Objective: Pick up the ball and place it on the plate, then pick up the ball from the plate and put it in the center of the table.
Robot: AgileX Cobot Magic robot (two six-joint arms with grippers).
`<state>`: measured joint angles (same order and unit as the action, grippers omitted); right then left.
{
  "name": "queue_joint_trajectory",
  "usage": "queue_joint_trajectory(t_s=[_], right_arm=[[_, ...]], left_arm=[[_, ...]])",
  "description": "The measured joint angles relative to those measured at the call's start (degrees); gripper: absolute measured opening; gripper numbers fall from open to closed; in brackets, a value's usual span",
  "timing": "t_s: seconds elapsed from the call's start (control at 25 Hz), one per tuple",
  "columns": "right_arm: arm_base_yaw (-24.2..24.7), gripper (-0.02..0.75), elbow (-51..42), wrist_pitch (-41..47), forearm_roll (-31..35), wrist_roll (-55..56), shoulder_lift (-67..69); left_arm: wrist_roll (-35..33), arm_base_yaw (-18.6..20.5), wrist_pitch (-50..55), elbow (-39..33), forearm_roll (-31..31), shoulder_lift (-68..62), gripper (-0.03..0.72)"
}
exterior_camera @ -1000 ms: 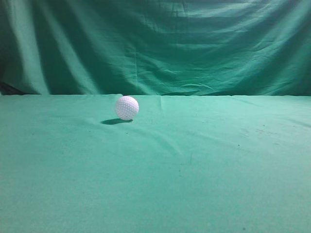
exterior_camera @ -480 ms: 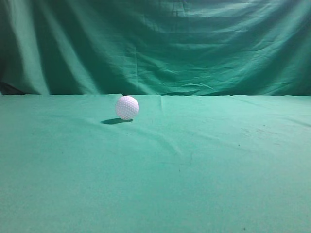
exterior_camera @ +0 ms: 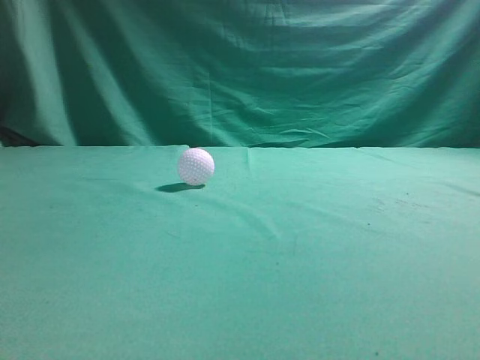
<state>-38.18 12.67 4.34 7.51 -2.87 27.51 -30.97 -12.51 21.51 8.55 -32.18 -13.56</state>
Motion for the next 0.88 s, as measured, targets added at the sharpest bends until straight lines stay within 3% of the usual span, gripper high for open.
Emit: queue_joint_trajectory(t_s=[0.44, 0.88], right_arm=[[0.9, 0.0, -0.8, 3.7, -6.5, -4.4, -2.1], [25.7, 0.0, -12.8, 4.7, -2.6, -4.1, -19.1]], left_arm=[[0.0, 0.0, 0.0, 0.0, -0.1, 0.0, 0.0], [0.0, 0.0, 0.0, 0.0, -0.1, 0.0, 0.0]])
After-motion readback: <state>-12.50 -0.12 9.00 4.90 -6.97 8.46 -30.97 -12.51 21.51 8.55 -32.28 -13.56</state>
